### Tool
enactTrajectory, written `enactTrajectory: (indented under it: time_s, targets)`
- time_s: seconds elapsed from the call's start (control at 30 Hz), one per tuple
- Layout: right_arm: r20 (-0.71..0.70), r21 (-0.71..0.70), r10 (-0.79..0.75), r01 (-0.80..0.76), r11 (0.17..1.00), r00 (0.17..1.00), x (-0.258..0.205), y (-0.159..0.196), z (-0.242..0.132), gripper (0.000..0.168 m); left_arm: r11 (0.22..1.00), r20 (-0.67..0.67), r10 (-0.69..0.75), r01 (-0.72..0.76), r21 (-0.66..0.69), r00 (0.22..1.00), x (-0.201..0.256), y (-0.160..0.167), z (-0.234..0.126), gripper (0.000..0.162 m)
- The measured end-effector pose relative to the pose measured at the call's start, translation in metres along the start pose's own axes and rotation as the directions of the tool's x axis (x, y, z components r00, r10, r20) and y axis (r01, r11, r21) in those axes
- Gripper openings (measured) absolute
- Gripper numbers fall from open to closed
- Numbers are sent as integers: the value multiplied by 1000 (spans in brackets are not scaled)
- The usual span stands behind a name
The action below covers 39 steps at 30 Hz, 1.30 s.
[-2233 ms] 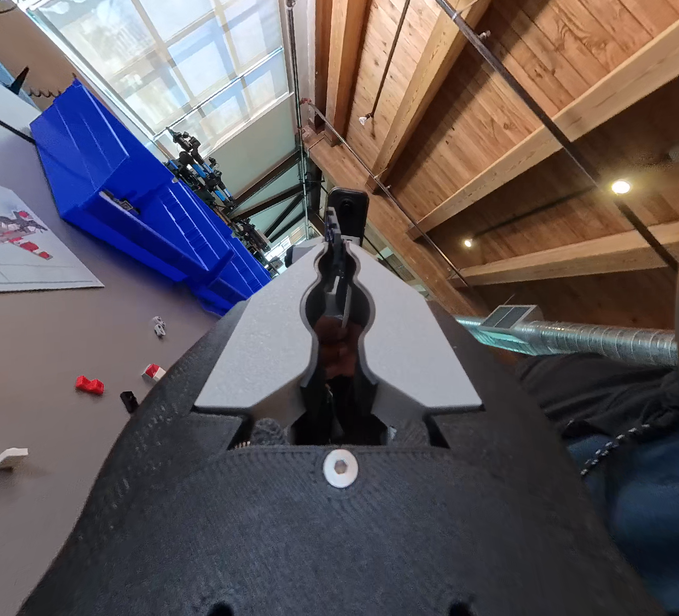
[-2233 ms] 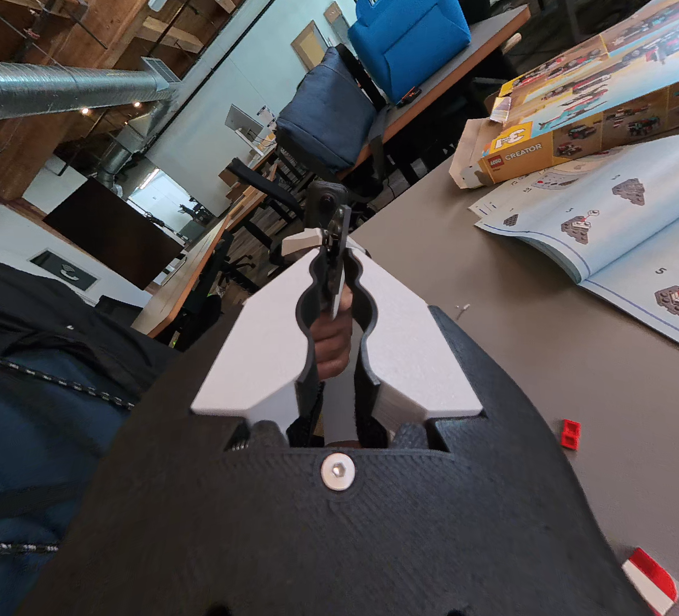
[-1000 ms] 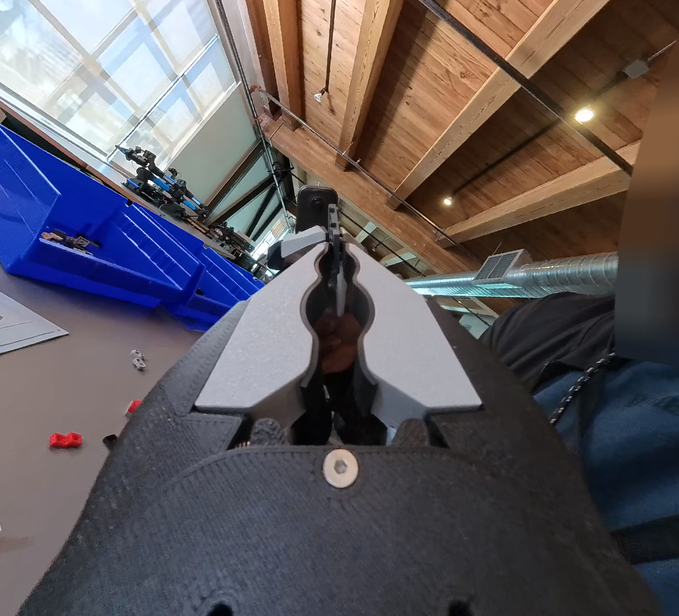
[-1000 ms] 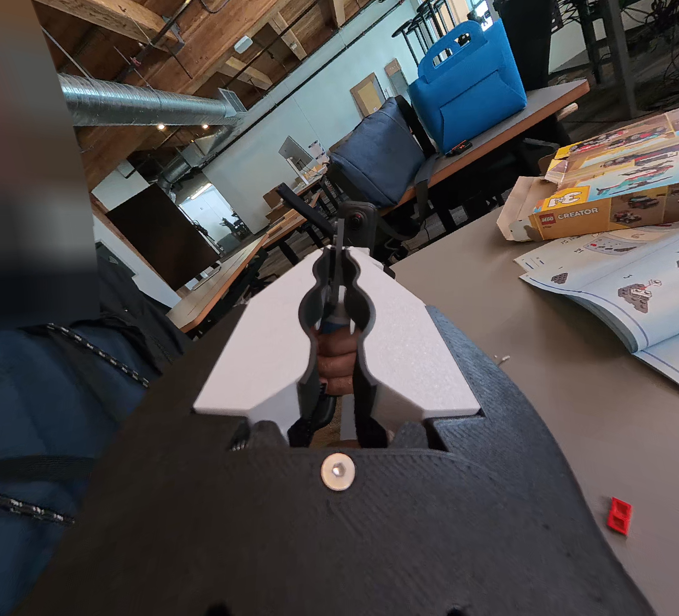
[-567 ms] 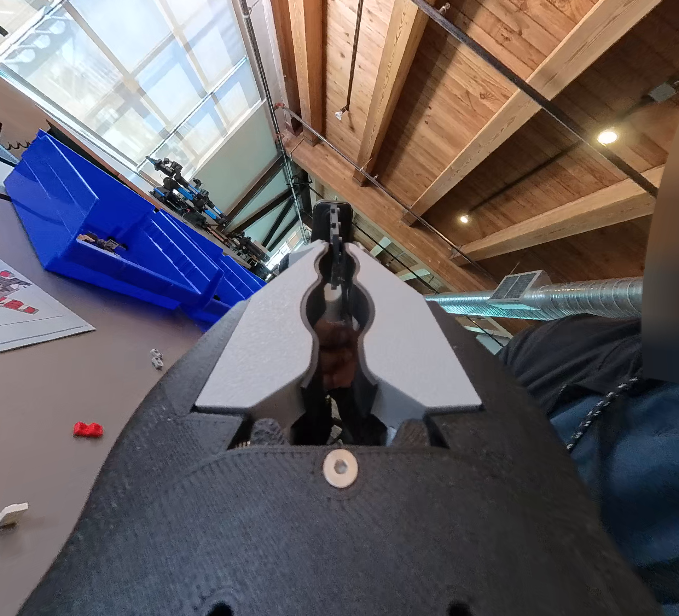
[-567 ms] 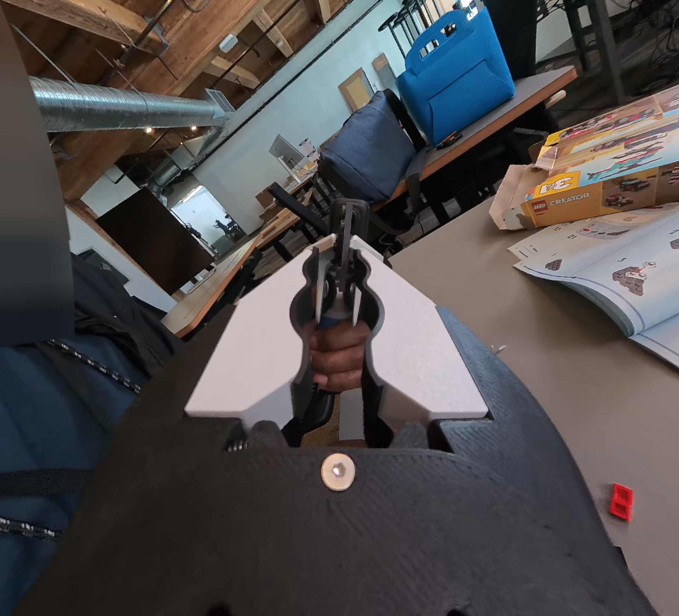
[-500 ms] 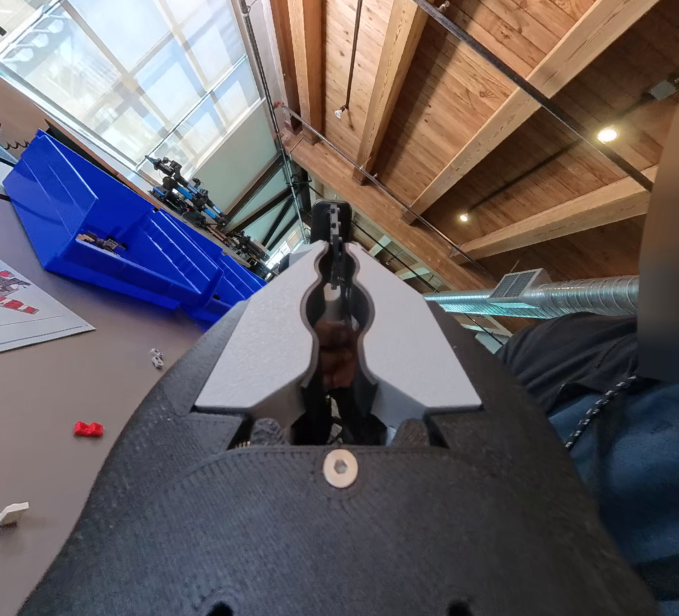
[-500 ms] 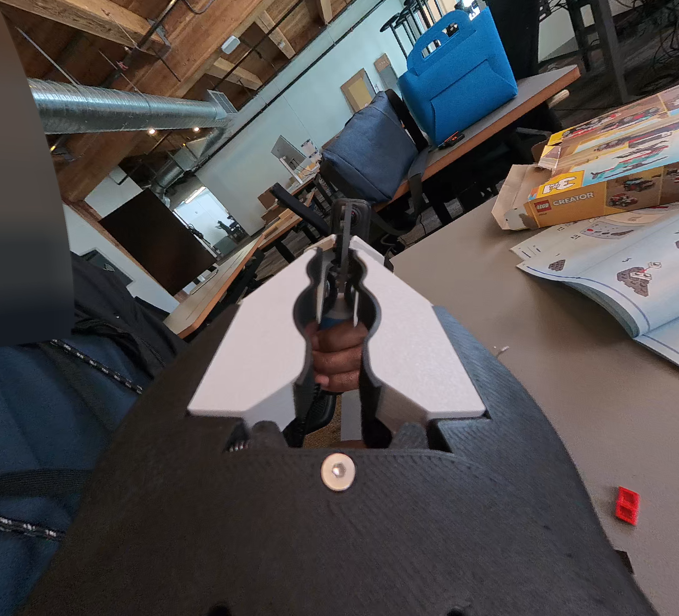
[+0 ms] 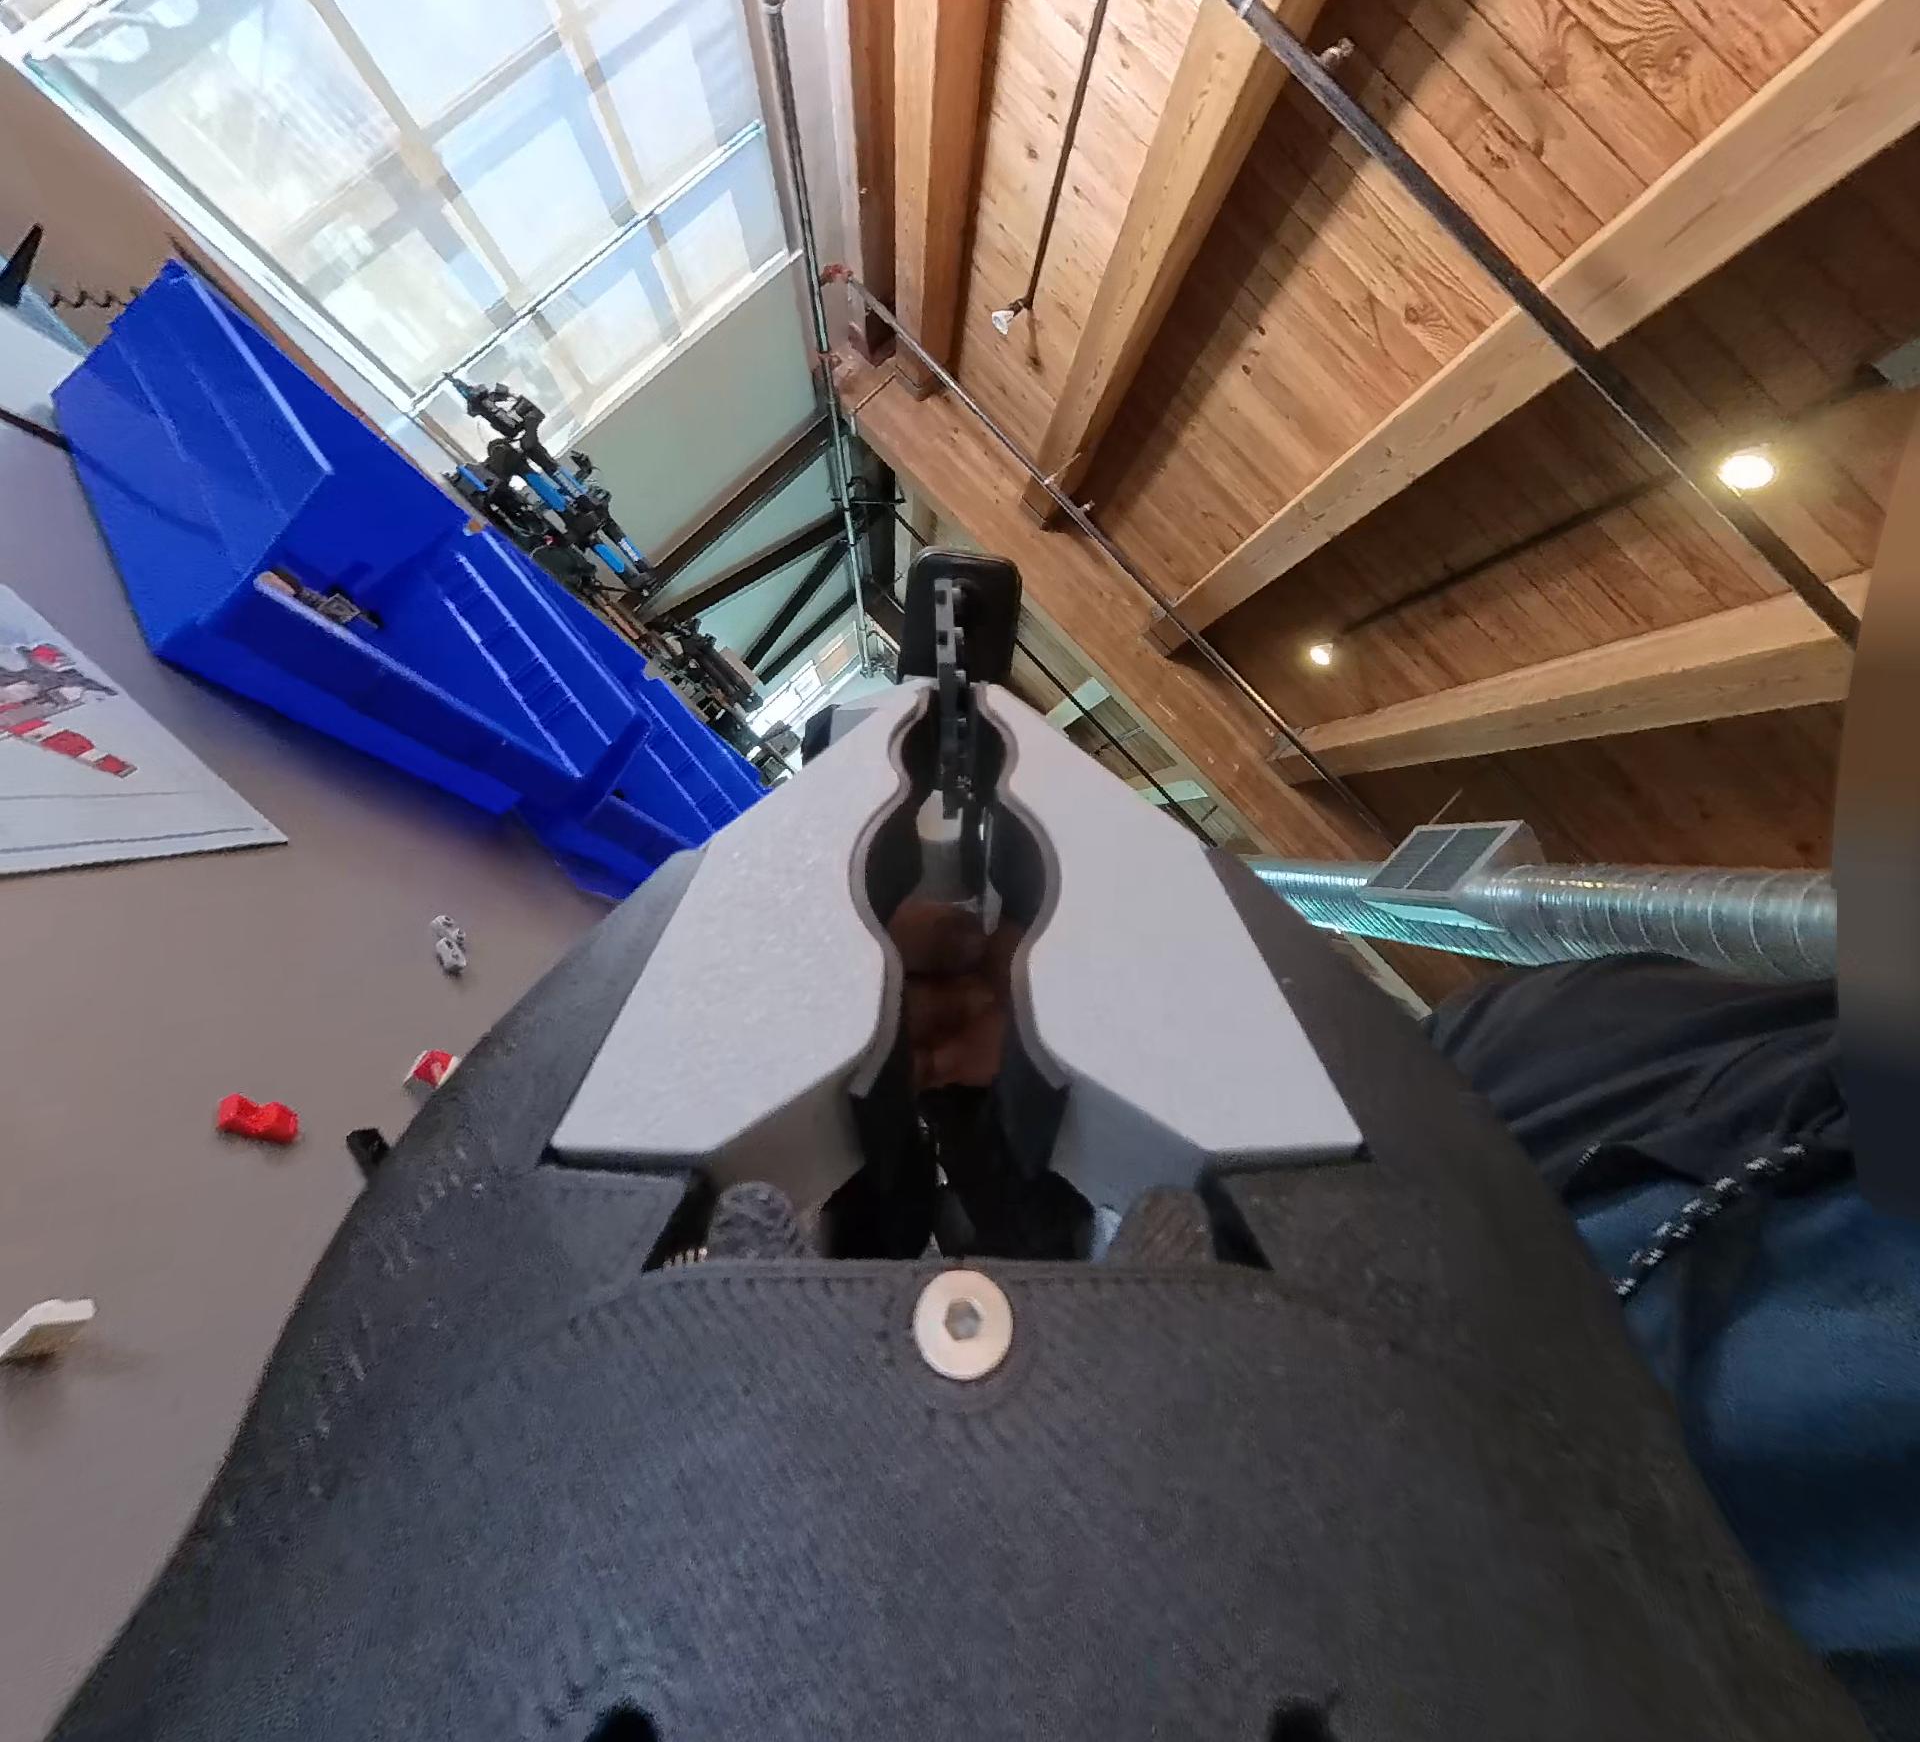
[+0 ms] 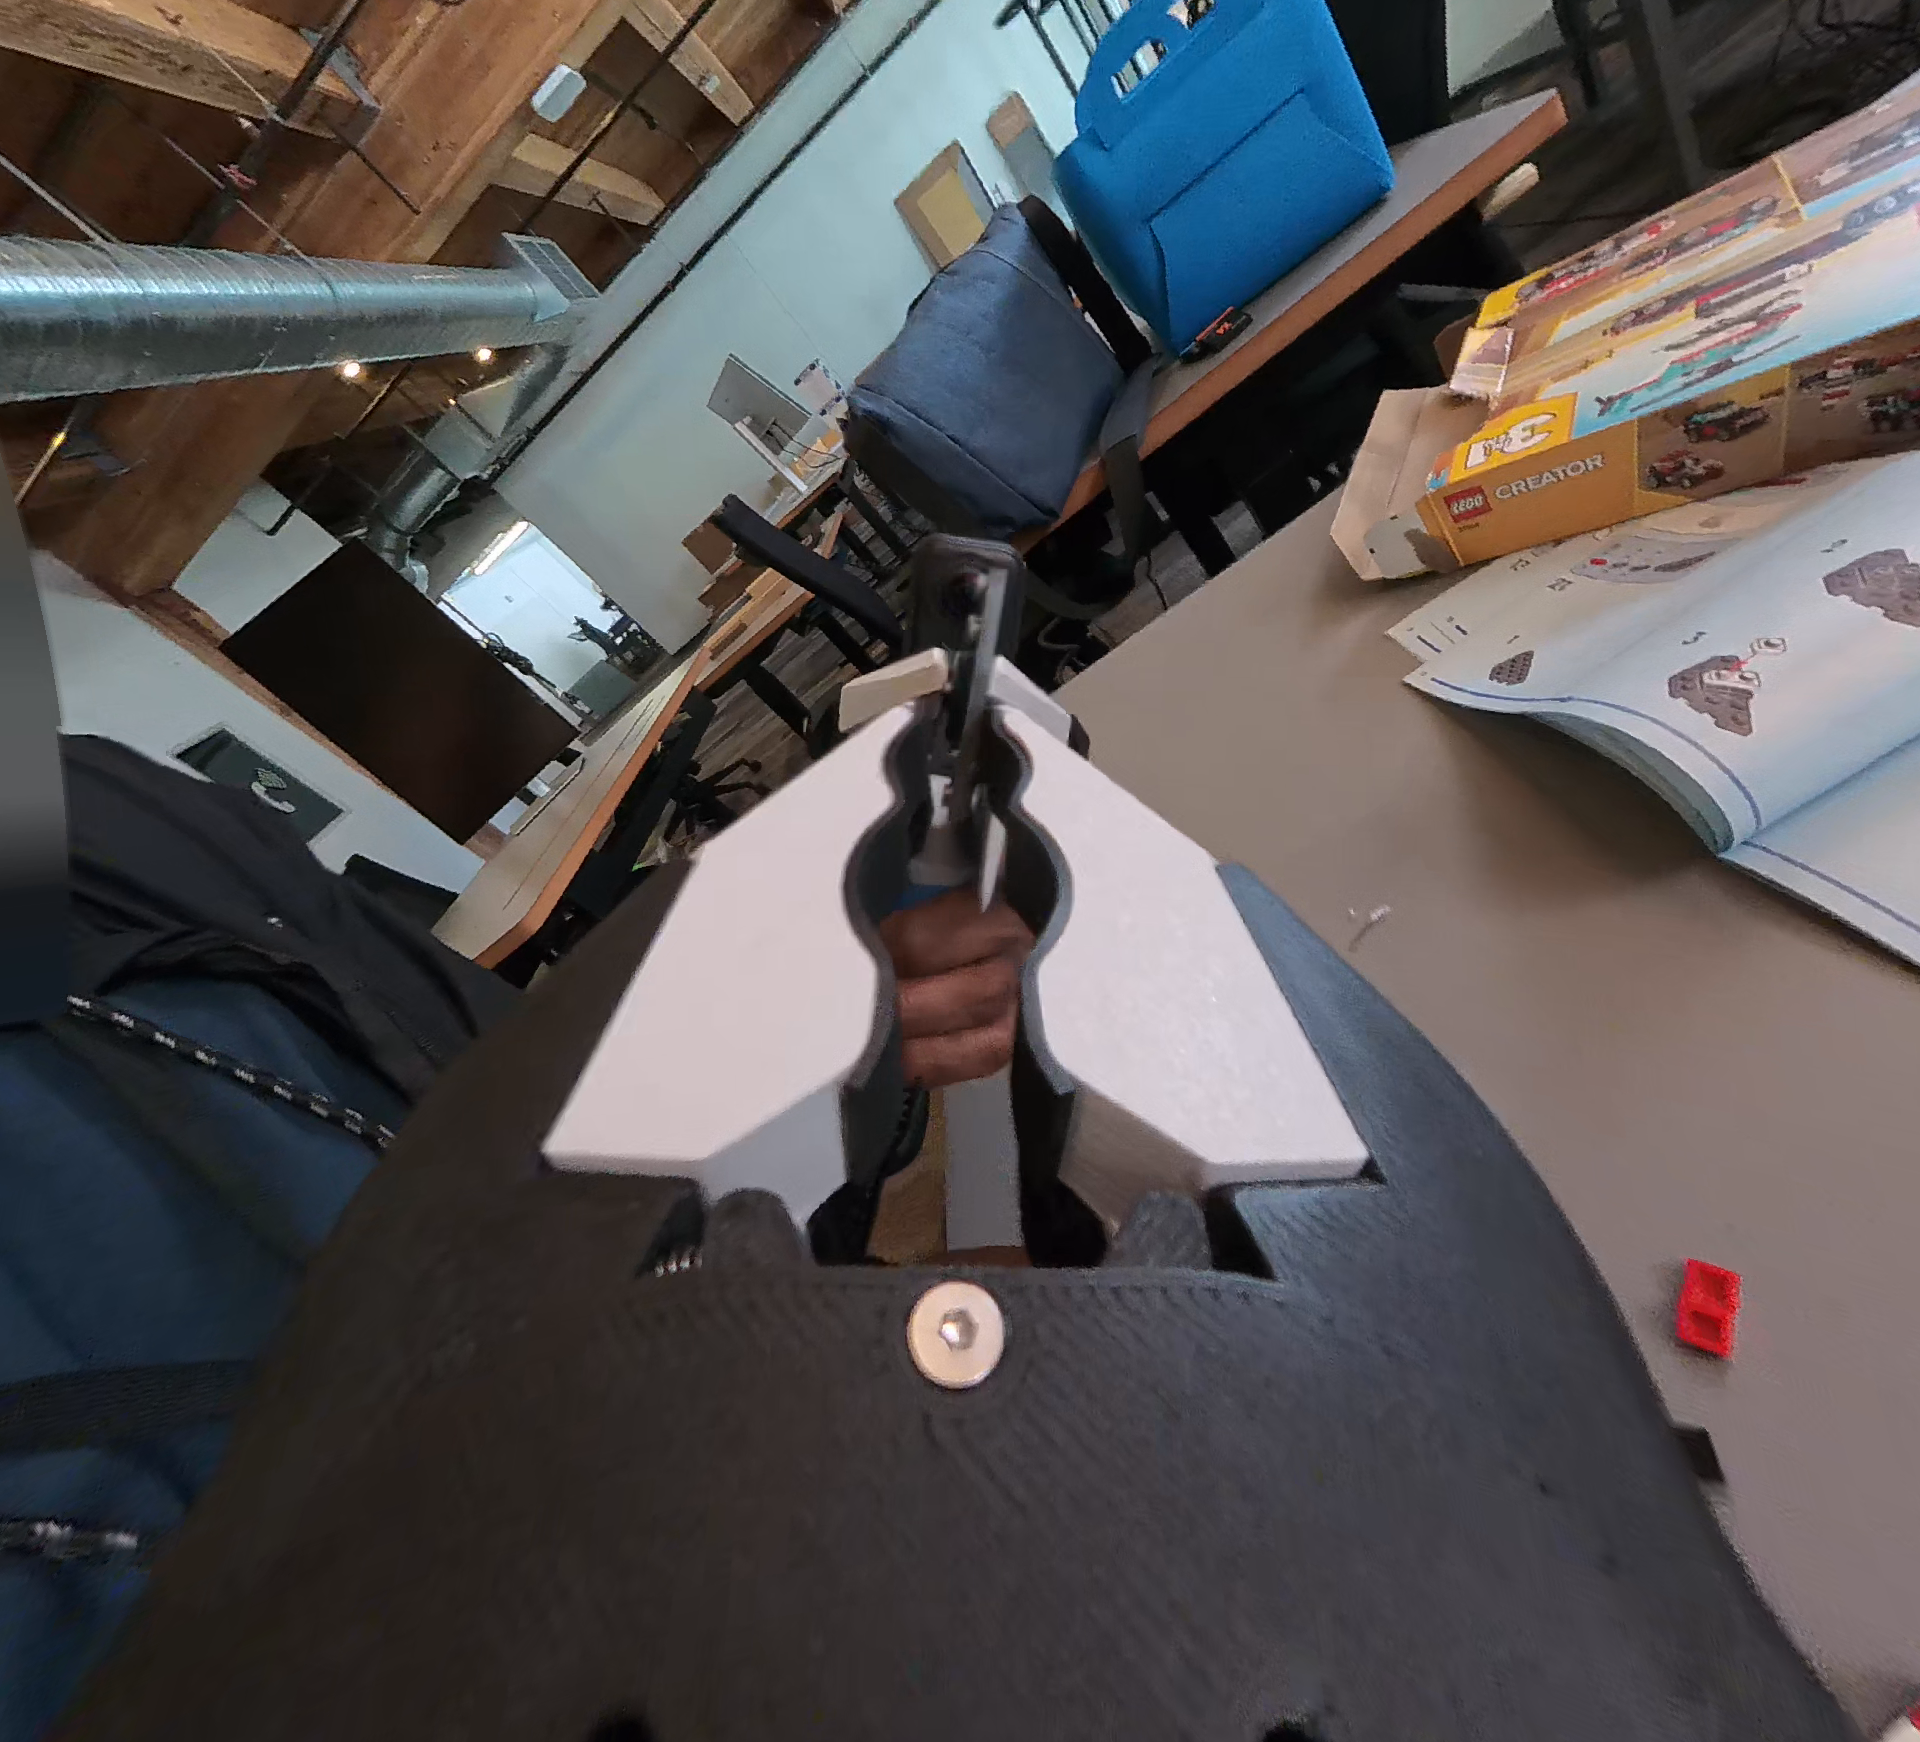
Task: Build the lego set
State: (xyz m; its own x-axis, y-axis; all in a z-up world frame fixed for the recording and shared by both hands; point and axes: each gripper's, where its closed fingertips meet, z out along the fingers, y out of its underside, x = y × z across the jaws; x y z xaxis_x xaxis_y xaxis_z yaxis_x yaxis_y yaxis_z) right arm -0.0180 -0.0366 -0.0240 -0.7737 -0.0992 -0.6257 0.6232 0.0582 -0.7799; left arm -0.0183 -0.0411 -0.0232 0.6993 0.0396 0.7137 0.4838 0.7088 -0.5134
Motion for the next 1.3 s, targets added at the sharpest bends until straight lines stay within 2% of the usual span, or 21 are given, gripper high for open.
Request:
enactTrajectory:
  time_s: [0.07,0.13,0.23,0.33,0.43,0.63,0.9,1.0,1.2,1.3]
  targets:
    - [-48,-32,-8,7,999,999,12,2,-7,29,998,52,-43,41,38,998,-12,-5,-5,5]
    - [-188,-146,-113,86,986,976,38,14,-20,30,990,112,-119,109,87,987,-29,-10,-16,5]
    - [-372,-422,-327,156,893,869,84,43,-45,28,966,226,-239,206,158,945,-60,-12,-35,5]
    - [-389,-634,-473,142,760,790,108,73,-62,26,946,253,-300,252,206,920,-72,-13,-43,5]
    - [-355,-753,-553,120,647,754,121,96,-68,25,950,260,-293,249,190,920,-71,-11,-41,5]
    - [-322,-827,-603,93,554,730,132,115,-72,26,950,261,-298,258,174,918,-71,-7,-40,5]
    - [-310,-871,-628,51,488,713,143,127,-80,25,940,302,-339,308,147,891,-80,4,-39,5]
    - [-302,-871,-623,57,488,722,142,128,-77,18,933,312,-359,328,147,880,-83,7,-40,5]
    - [-276,-873,-621,80,482,734,140,128,-75,17,927,329,-375,348,140,867,-86,11,-41,5]
    - [-255,-835,-615,151,529,746,128,117,-65,17,922,339,-387,366,129,857,-89,16,-40,5]
